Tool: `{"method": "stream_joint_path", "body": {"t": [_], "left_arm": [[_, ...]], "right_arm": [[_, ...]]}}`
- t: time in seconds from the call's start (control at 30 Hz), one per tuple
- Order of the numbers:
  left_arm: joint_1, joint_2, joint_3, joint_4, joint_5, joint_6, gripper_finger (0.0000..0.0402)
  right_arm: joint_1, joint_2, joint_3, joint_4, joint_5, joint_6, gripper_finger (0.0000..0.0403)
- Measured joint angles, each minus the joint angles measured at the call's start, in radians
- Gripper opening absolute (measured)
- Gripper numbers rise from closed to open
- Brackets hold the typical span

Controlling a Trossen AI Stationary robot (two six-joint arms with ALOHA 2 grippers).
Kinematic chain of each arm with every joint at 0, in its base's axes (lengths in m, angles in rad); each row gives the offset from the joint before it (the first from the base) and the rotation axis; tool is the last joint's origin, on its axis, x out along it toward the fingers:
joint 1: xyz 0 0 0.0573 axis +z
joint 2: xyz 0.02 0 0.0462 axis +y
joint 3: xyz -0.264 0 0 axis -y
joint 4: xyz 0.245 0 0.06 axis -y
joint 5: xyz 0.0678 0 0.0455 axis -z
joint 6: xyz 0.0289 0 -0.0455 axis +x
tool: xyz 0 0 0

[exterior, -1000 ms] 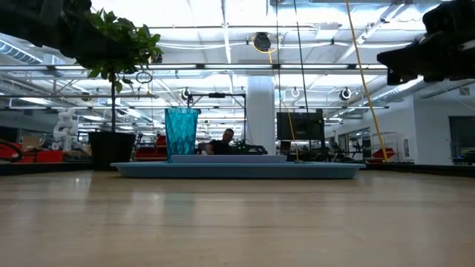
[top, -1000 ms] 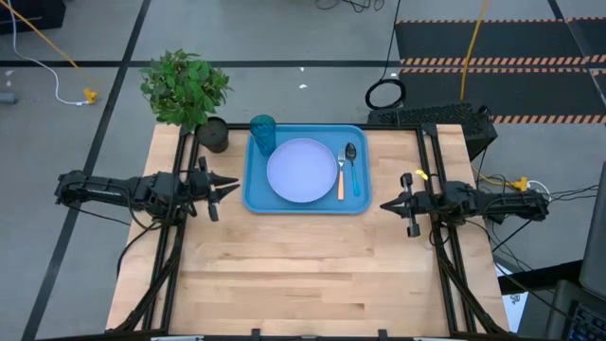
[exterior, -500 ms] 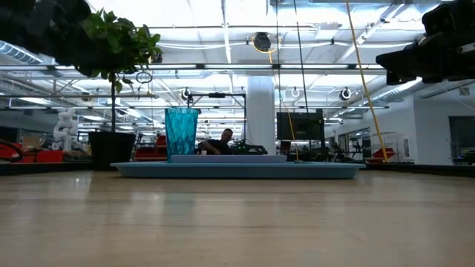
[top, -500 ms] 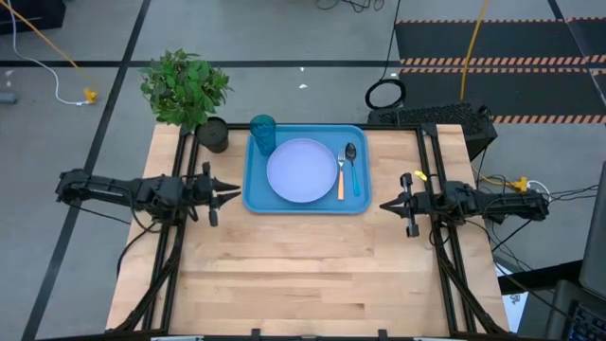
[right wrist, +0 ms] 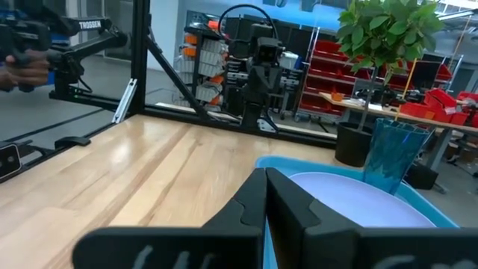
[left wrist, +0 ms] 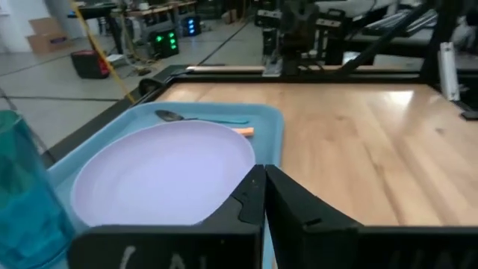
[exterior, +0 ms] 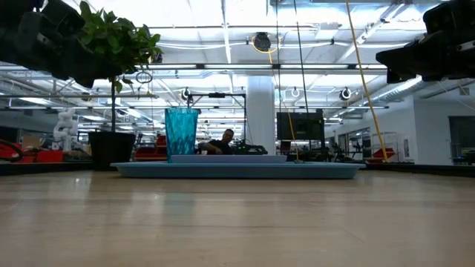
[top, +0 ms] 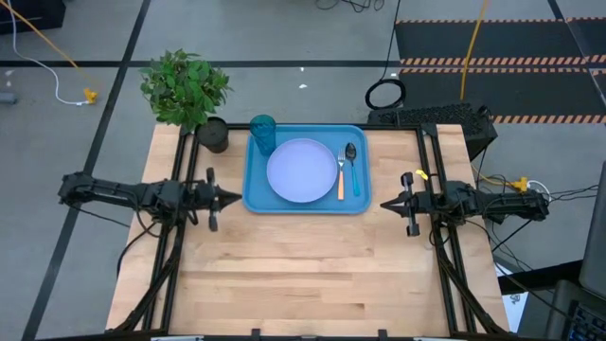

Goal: Pick and place plate/cup/fork/spoon on tray
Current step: Return to Home Position

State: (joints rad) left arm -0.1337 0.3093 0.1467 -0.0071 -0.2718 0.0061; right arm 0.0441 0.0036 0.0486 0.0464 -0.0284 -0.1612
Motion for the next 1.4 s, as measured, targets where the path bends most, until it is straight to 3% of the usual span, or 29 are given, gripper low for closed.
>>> {"method": "stream_joint_path", "body": {"t": [0.4,0.8,1.13,1.4], "left_arm": [[0.000,-0.087,-0.119,0.128,0.123,0.086,0.0003],[0.000,-0.162,-0.137,0.100,0.140,0.095,0.0007],[0.000,-0.303,-0.136,0.047,0.140,0.089,0.0008],[0.025,-0.307,-0.135,0.045,0.140,0.139,0.0005]], "right_arm": [[0.000,0.000,0.000,0.008,0.000,0.000,0.0000],[0.000,0.000,0.000,0.009,0.001,0.000,0.0000],[0.000,0.000,0.000,0.009,0.001,0.000,0.0000],[0.000,0.000,0.000,0.009,0.001,0.000,0.0000]]}}
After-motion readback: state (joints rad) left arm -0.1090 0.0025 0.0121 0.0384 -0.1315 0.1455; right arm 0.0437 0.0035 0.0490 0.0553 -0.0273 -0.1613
